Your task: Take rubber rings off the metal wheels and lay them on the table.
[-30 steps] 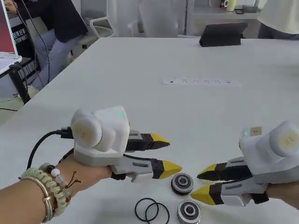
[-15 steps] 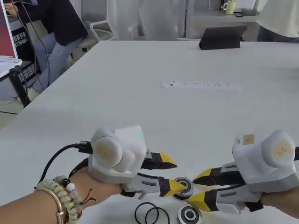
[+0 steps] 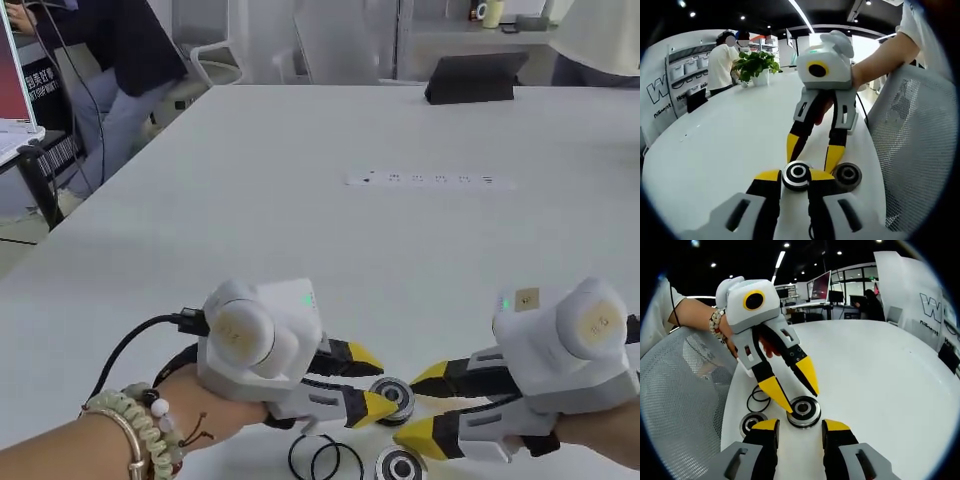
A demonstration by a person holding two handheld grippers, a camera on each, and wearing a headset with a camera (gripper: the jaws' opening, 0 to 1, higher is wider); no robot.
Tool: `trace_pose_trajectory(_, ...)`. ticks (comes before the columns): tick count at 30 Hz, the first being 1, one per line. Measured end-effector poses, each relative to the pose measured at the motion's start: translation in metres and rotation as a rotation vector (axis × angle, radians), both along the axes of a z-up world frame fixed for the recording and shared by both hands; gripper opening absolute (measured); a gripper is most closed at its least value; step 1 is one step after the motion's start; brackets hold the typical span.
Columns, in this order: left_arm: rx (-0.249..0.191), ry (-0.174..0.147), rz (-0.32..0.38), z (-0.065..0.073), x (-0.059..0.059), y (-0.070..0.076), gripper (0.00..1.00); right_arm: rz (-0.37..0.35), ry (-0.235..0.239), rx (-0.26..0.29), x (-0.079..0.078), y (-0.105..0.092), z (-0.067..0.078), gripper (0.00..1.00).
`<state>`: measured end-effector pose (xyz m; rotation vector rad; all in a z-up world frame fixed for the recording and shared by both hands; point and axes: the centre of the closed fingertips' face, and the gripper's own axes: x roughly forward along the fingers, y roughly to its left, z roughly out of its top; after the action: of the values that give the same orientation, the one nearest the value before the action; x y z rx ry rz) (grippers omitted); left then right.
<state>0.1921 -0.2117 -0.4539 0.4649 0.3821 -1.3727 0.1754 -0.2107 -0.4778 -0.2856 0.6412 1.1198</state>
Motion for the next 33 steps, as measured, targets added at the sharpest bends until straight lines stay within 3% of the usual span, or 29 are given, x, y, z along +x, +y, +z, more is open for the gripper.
trace_pose_trajectory(5,-0.003,0.002,-0.006,0.0,-0.002,-0.002,0.12,-0.007,-0.006,0.013,0.002,0.002,0.003,0.3)
trace_pose_trajectory(10,-0.009,0.027,-0.005,-0.002,-0.005,-0.004,0.08,-0.01,-0.006,0.019,0.002,0.003,0.003,0.29)
trace_pose_trajectory(19,-0.018,0.047,0.012,-0.002,-0.004,-0.004,0.07,-0.023,0.005,0.021,0.005,-0.001,0.005,0.22)
trace_pose_trajectory(25,-0.019,0.05,0.015,-0.002,-0.004,-0.004,0.07,0.004,-0.01,-0.003,0.004,-0.003,0.004,0.2)
trace_pose_trajectory(29,-0.022,0.051,0.016,-0.002,-0.003,-0.004,0.07,0.023,-0.019,-0.046,0.004,-0.009,0.0,0.09)
trace_pose_trajectory(33,-0.028,0.055,0.021,-0.003,-0.003,-0.004,0.07,0.025,-0.021,-0.05,0.004,-0.01,0.001,0.06)
